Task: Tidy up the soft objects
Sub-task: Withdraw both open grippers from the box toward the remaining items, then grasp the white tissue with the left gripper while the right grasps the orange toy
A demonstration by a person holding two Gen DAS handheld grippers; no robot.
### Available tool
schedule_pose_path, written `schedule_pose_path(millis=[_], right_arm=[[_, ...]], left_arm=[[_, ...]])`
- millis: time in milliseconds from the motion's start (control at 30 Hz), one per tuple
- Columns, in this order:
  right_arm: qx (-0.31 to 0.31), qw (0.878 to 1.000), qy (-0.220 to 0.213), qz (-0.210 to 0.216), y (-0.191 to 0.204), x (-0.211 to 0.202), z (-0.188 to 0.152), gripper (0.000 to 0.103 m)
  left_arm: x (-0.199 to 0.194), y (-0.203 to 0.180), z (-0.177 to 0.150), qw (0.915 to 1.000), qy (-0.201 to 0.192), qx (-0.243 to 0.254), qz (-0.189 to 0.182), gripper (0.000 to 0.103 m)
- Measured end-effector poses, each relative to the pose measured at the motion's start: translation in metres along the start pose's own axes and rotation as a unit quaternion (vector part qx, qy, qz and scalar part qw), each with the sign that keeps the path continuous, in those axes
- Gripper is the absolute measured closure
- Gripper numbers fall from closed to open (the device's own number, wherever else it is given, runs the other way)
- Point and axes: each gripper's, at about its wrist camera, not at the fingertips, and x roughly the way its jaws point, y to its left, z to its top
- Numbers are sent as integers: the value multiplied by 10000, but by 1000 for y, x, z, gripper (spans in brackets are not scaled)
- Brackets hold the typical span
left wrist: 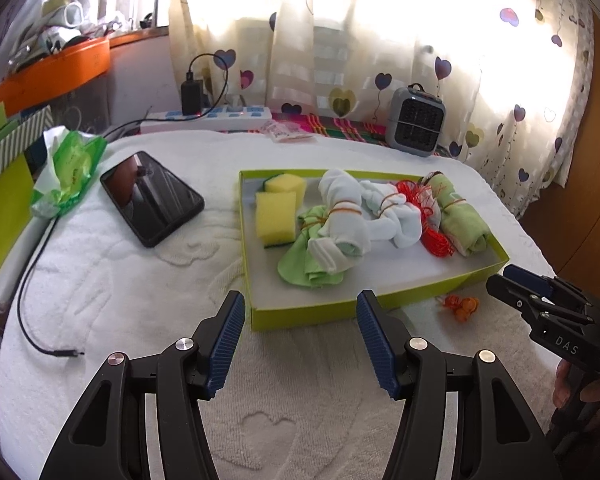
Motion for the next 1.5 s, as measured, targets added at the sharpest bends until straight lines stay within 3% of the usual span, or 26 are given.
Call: schedule_pose_path(millis=[267,400,600,867,933,1000,1300,1500], right_arm=[[-72,9993,287,239,10,12,-7,55],[-140,9987,433,235,14,21,-9,45],[-188,9975,672,131,18,31,-11,45],[-120,9976,681,90,16,32,-12,45],[-102,9976,675,64,16,32,-12,47],[-88,9977,671,-28,15,31,-12,58],[-54,9978,657,98,12,29,-13,75],[-18,9982,569,178,10,24,-14,76]], left_arm=[[7,3,-13,9996,211,-87,-165,45],[10,-1,-16,9990,302,-73,-317,45],[15,-5,-20,9982,393,-47,-442,45],[19,-10,-22,9972,500,-32,-549,45],[21,-12,-23,9968,537,-24,-593,45],[23,-14,-23,9963,573,-28,-636,45],[29,-29,-23,9949,694,87,-730,45],[33,-38,-23,9934,782,148,-823,45]])
